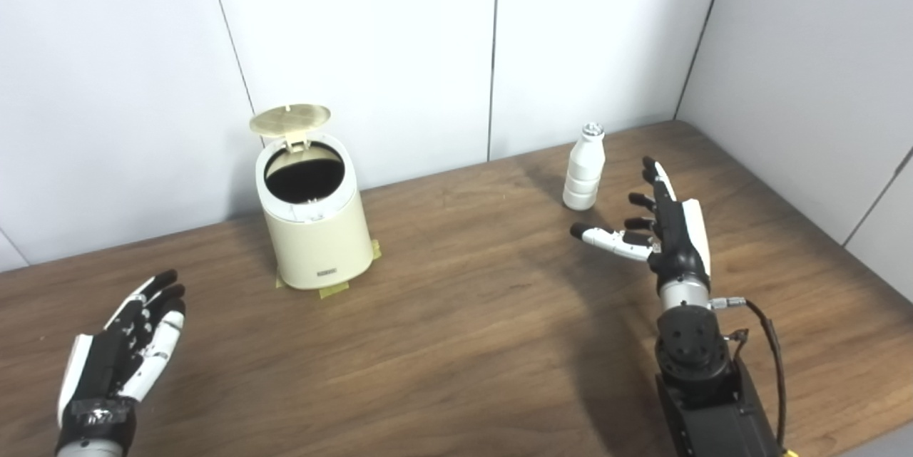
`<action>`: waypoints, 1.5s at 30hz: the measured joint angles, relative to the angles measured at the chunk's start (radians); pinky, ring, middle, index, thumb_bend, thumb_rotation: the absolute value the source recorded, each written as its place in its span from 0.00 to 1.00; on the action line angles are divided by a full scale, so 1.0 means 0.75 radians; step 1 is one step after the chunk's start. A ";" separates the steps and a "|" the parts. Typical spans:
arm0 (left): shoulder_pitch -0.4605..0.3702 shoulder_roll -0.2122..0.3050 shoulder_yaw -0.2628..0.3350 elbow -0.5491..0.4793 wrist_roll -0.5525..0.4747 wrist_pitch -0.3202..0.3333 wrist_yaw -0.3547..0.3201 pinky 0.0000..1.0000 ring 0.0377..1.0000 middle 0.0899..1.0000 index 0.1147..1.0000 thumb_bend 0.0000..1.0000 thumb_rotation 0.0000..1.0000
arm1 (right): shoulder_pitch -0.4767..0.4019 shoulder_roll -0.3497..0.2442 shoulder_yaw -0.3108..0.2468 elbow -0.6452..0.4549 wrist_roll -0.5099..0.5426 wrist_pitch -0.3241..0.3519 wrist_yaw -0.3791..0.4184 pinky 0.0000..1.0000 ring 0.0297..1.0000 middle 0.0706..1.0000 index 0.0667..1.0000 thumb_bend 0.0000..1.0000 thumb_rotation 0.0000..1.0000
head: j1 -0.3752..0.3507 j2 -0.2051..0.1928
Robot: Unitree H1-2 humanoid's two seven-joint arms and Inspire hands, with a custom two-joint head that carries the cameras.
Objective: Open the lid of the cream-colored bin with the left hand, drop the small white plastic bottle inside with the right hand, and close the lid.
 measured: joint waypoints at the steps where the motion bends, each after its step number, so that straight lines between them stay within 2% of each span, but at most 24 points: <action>1: -0.001 0.001 0.000 -0.003 -0.003 0.014 -0.002 0.94 0.88 0.86 0.91 0.22 0.49 | -0.006 -0.014 0.003 0.015 -0.001 0.000 0.000 0.75 0.92 0.97 0.98 0.91 0.11 | 0.006 0.002; 4: 0.000 0.011 0.000 -0.014 -0.006 0.031 -0.008 0.93 0.87 0.86 0.92 0.21 0.46 | -0.025 -0.062 0.003 0.058 -0.002 -0.004 0.001 0.80 0.94 0.98 0.98 0.89 0.08 | 0.008 0.004; 6: 0.000 0.021 0.000 -0.026 -0.007 0.033 -0.010 0.91 0.87 0.86 0.91 0.21 0.45 | -0.044 -0.092 0.004 0.086 -0.007 -0.007 -0.001 0.76 0.92 0.96 0.96 0.90 0.12 | 0.006 0.002; 11: -0.010 0.027 -0.004 -0.046 -0.005 0.051 -0.013 0.92 0.87 0.85 0.91 0.21 0.47 | -0.109 -0.157 0.006 0.177 -0.029 -0.006 -0.008 0.59 0.79 0.92 0.95 0.92 0.09 | 0.002 -0.002; 13: -0.010 0.029 -0.007 -0.049 -0.006 0.059 -0.021 0.92 0.87 0.86 0.91 0.20 0.46 | -0.131 -0.171 0.009 0.197 -0.036 -0.006 -0.010 0.59 0.79 0.91 0.94 0.92 0.08 | -0.006 -0.004; 16: -0.010 0.038 -0.017 -0.071 0.006 0.075 -0.037 0.86 0.86 0.85 0.89 0.21 0.42 | -0.155 -0.202 0.018 0.238 -0.039 -0.006 -0.008 0.60 0.80 0.90 0.96 0.92 0.11 | -0.008 -0.006; 18: -0.009 0.052 -0.020 -0.091 0.013 0.077 -0.038 0.86 0.87 0.85 0.89 0.22 0.38 | -0.166 -0.212 0.011 0.249 -0.031 -0.007 -0.007 0.45 0.75 0.92 0.96 0.91 0.08 | -0.008 -0.004; 21: -0.009 0.062 -0.020 -0.095 0.015 0.084 -0.039 0.85 0.87 0.86 0.89 0.22 0.27 | -0.197 -0.216 -0.001 0.292 -0.012 -0.008 -0.007 0.38 0.73 0.92 0.95 0.90 0.09 | -0.008 -0.004; 24: -0.008 0.062 -0.024 -0.106 0.015 0.087 -0.041 0.85 0.87 0.86 0.89 0.21 0.23 | -0.216 -0.228 0.002 0.324 -0.006 -0.008 -0.001 0.37 0.71 0.93 0.94 0.90 0.11 | 0.000 0.002; 25: -0.008 0.062 -0.024 -0.111 0.015 0.087 -0.042 0.85 0.88 0.86 0.89 0.21 0.23 | -0.225 -0.237 0.009 0.335 -0.006 -0.007 0.003 0.44 0.74 0.92 0.93 0.91 0.13 | 0.000 0.002; 28: -0.007 0.062 -0.024 -0.131 0.013 0.099 -0.048 0.86 0.88 0.87 0.90 0.21 0.20 | -0.265 -0.274 0.035 0.380 -0.015 -0.008 0.010 0.57 0.81 0.91 0.93 0.91 0.13 | 0.002 0.004; 30: -0.007 0.063 -0.025 -0.132 0.013 0.110 -0.049 0.86 0.88 0.87 0.90 0.20 0.13 | -0.290 -0.300 0.059 0.414 -0.032 -0.013 0.009 0.67 0.82 0.90 0.91 0.93 0.14 | 0.002 0.004; 32: -0.007 0.069 -0.027 -0.132 0.014 0.120 -0.053 0.86 0.88 0.87 0.90 0.20 0.10 | -0.304 -0.310 0.075 0.436 -0.043 -0.014 0.006 0.70 0.82 0.89 0.91 0.93 0.13 | 0.004 0.004; 37: -0.007 0.082 -0.032 -0.134 0.016 0.132 -0.057 0.85 0.87 0.85 0.89 0.20 0.06 | -0.328 -0.308 0.105 0.498 -0.055 -0.025 -0.001 0.72 0.85 0.89 0.91 0.93 0.09 | 0.008 0.008; 45: -0.008 0.089 -0.034 -0.138 0.018 0.152 -0.056 0.86 0.88 0.86 0.89 0.20 0.00 | -0.417 -0.307 0.133 0.607 -0.036 -0.048 0.001 0.71 0.85 0.90 0.92 0.92 0.11 | 0.006 0.014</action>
